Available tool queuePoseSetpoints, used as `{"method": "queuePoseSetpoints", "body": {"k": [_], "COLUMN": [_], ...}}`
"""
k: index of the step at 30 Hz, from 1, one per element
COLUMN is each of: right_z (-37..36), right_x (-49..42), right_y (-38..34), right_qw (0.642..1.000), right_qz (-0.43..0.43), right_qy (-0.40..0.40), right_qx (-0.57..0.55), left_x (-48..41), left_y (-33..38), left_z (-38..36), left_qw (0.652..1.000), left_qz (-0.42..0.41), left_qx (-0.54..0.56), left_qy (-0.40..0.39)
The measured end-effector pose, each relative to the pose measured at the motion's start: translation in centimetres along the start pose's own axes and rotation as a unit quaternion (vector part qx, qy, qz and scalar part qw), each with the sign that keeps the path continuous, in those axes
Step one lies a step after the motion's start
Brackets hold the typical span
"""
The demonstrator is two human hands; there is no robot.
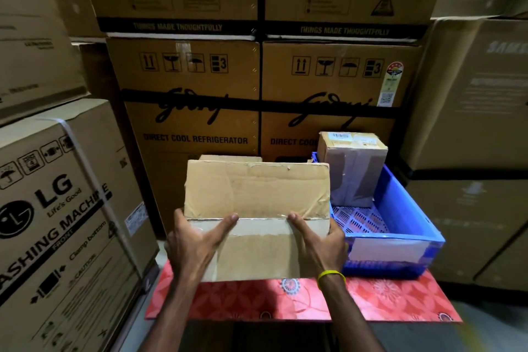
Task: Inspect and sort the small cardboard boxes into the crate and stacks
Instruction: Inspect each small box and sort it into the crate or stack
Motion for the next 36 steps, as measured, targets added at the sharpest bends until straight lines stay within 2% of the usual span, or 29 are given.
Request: {"method": "queuePoseSetpoints", "body": {"k": [5, 8, 10, 12, 16, 21, 24, 27, 29, 31, 33, 36], "right_z": [0.3, 0.1, -0.4, -0.5, -0.4, -0.7, -0.3, 0.2, 0.5, 0.6, 0.8, 0.7], "right_x": [0.2, -0.1, -0.4, -1.0, -1.7, -1.7, -1.7, -2.2, -2.3, -2.3, -2.3, -2.1], "right_y": [-0.4, -0.5, -0.2, 0.0, -0.9, -1.5, -1.1, -0.7, -0.5, -0.1, 0.5, 1.1], "right_qw": [1.0, 0.998, 0.979, 0.951, 0.92, 0.926, 0.929, 0.929, 0.925, 0.926, 0.926, 0.936], "right_qz": [0.001, 0.016, -0.027, -0.101, -0.192, -0.186, -0.167, -0.135, -0.124, -0.12, -0.124, -0.123], "right_qy": [0.015, -0.044, -0.111, -0.157, -0.24, -0.208, -0.206, -0.225, -0.249, -0.263, -0.272, -0.267], "right_qx": [0.021, -0.041, -0.169, -0.247, -0.244, -0.256, -0.26, -0.261, -0.26, -0.244, -0.233, -0.193], "left_x": [-0.2, -0.9, -1.5, -2.1, -2.9, -2.0, -1.7, -1.7, -1.2, -0.4, 0.1, 0.1], "left_y": [-0.5, -1.2, -1.2, -1.2, -1.9, -2.7, -4.0, -5.1, -5.3, -4.6, -3.6, -3.6], "left_z": [-0.8, -1.2, -0.8, -0.2, 0.5, 0.4, -0.1, -0.1, -0.2, -0.4, -0.5, -1.3], "left_qw": [1.0, 0.998, 0.993, 0.982, 0.973, 0.96, 0.962, 0.947, 0.911, 0.872, 0.87, 0.909], "left_qz": [0.003, -0.021, -0.055, -0.084, -0.142, -0.195, -0.17, -0.142, -0.103, -0.062, -0.043, -0.012], "left_qx": [0.014, 0.051, 0.095, 0.161, 0.172, 0.198, 0.205, 0.223, 0.275, 0.326, 0.34, 0.319], "left_qy": [-0.006, -0.03, -0.033, -0.046, -0.051, -0.023, -0.063, -0.182, -0.289, -0.359, -0.354, -0.268]}}
Point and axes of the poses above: each hand's wrist, its own x-axis away from the middle knuckle, its own z-axis out of the back of the hand, y = z × x, the point moved 6 cm from there along -x, towards the middle knuckle, and after that the axes turned 11 degrees about -x, right-handed, at the moved point
